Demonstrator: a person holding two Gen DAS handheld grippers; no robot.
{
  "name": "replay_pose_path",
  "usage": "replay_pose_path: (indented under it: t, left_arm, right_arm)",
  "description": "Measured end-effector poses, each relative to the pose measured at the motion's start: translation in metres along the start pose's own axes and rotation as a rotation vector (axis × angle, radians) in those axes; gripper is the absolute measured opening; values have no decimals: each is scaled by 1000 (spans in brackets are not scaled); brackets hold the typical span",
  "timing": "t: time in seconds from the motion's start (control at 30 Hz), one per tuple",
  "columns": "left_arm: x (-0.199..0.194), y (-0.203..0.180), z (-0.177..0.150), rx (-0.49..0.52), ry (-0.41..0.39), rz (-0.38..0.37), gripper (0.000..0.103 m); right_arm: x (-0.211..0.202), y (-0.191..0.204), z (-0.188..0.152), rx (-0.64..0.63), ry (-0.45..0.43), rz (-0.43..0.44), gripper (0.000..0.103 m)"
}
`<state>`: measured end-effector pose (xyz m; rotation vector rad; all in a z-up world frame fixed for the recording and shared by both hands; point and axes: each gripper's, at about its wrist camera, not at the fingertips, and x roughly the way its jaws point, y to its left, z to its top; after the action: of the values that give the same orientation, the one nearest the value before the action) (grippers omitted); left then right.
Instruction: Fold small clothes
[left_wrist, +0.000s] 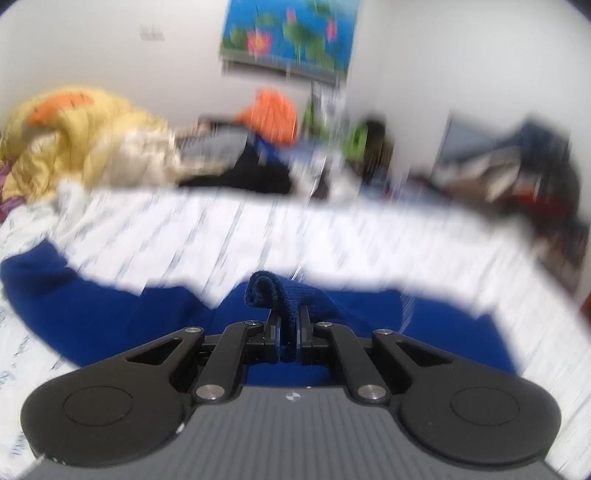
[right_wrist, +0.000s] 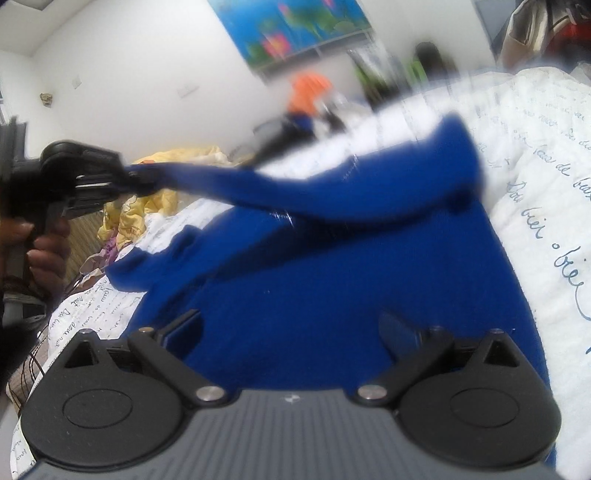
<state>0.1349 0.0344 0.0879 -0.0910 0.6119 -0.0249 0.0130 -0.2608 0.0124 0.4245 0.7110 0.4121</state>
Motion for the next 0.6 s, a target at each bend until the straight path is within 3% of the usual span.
replay_pose_path:
  t: [0.07, 0.1, 0.17, 0.2, 0.27, 0.37, 0.4, 0.47, 0.53, 0.6]
  left_arm:
    - [35, 8, -24, 74, 121, 87, 10]
    - [46, 13, -34, 90, 168, 128, 18]
    - [34, 31, -44, 48, 149, 163, 29]
    - [22, 38, -45, 11, 102, 176, 29]
    - [-3, 45, -38, -26, 11, 165, 34]
    - [-20, 34, -23, -32, -74, 79, 44]
    - [-16, 28, -21, -27, -69, 36, 55]
    - [3, 16, -25, -19, -25, -30, 67]
    - [31, 6, -30, -1, 46, -45, 66]
    - [56, 1, -37, 22, 117, -32, 65]
  right_arm:
    - [1, 0, 2, -1, 6, 4, 102]
    - [2, 0, 2, -3, 9, 4, 102]
    - [1, 0, 2, -7, 13, 8, 102]
    - [-1, 0, 3, -6, 16, 10, 102]
    - [-9, -3, 16, 21, 1, 26, 102]
    - [-17, -9, 61, 41, -101, 70, 102]
    - [-11, -11, 81, 32, -130, 65, 102]
    - [15, -18, 112, 15, -133, 55, 102]
    - [58, -32, 134, 30, -77, 18, 102]
    - [104, -46, 141, 15, 32, -92, 102]
